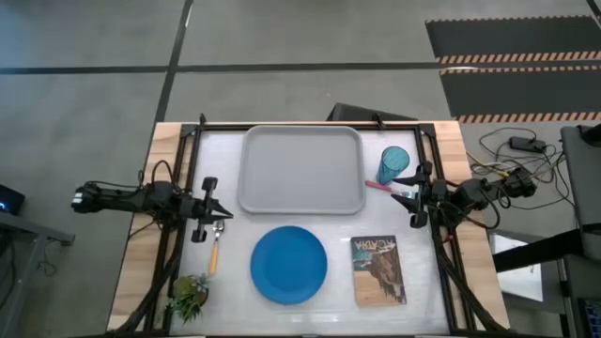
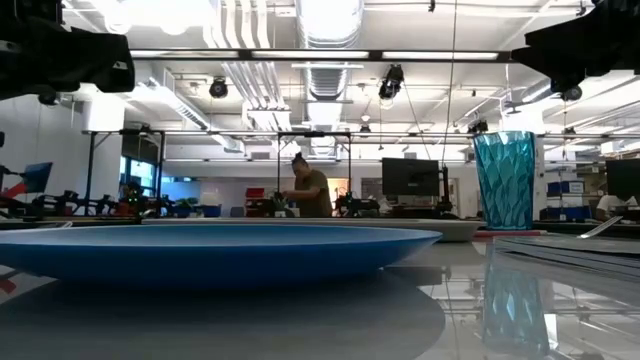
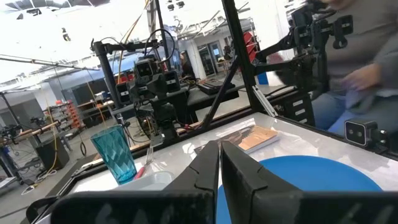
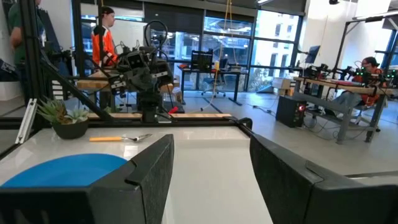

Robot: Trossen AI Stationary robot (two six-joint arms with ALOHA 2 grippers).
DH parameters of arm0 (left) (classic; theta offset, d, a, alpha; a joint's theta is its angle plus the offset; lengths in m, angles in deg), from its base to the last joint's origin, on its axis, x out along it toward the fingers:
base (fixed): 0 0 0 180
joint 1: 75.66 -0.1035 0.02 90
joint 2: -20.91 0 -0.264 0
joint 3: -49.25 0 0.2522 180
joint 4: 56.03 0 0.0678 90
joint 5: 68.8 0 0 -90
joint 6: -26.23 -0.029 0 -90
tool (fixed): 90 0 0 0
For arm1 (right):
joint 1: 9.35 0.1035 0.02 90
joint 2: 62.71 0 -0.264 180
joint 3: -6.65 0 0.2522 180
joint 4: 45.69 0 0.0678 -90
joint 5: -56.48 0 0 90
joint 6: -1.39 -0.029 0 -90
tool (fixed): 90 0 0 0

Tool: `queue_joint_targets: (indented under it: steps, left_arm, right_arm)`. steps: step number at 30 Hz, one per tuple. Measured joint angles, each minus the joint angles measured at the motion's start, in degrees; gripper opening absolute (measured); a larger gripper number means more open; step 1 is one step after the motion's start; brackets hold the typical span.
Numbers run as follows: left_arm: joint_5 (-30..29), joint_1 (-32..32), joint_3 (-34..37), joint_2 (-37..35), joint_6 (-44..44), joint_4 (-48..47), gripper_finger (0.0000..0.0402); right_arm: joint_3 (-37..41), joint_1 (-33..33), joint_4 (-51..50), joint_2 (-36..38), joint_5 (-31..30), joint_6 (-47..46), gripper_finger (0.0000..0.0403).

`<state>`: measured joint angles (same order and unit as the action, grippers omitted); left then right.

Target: Pick and place plate/cup/fork/spoon on tray

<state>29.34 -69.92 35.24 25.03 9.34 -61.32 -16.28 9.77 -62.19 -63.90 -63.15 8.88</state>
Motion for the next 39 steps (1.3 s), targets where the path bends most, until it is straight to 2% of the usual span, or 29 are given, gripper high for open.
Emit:
queue_joint_targets:
  steps: [32,36,39]
  left_arm:
    - [-0.1,0.0,0.0,-0.2,0.0,0.5,0.0]
    - [-0.9,0.0,0.0,0.0,0.0,1.0,0.0]
    - [-1.2,0.0,0.0,0.2,0.0,6.2,0.0]
  right_arm:
    - [0.0,0.0,0.0,0.0,0.0,-0.1,0.0201]
    - [0.0,0.0,0.0,0.0,0.0,-7.5,0.0201]
    - [0.0,0.0,0.0,0.0,0.0,-12.9,0.0201]
